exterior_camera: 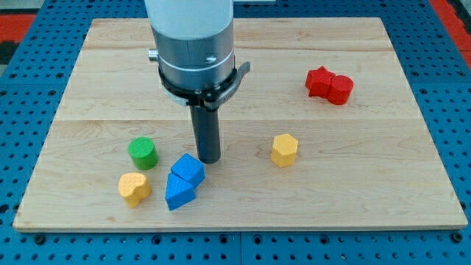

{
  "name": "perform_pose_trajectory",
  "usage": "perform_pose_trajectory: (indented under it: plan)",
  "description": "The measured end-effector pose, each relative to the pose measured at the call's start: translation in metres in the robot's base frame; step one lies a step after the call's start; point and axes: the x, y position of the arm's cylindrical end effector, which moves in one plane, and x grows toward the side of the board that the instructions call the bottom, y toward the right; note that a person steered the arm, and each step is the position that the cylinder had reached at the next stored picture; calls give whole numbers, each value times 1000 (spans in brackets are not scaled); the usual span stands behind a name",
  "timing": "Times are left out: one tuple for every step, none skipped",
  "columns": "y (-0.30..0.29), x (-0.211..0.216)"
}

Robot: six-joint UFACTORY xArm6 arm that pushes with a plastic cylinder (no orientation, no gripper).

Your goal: Move the green circle towards the left center

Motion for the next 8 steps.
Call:
perform_pose_trajectory:
  plan:
    - [-19,-11]
    - [-63,-10]
    - [-92,-1]
    - [-93,36]
    - [-130,38]
    - [-151,14]
    - [-167,-14]
    - [-72,-9]
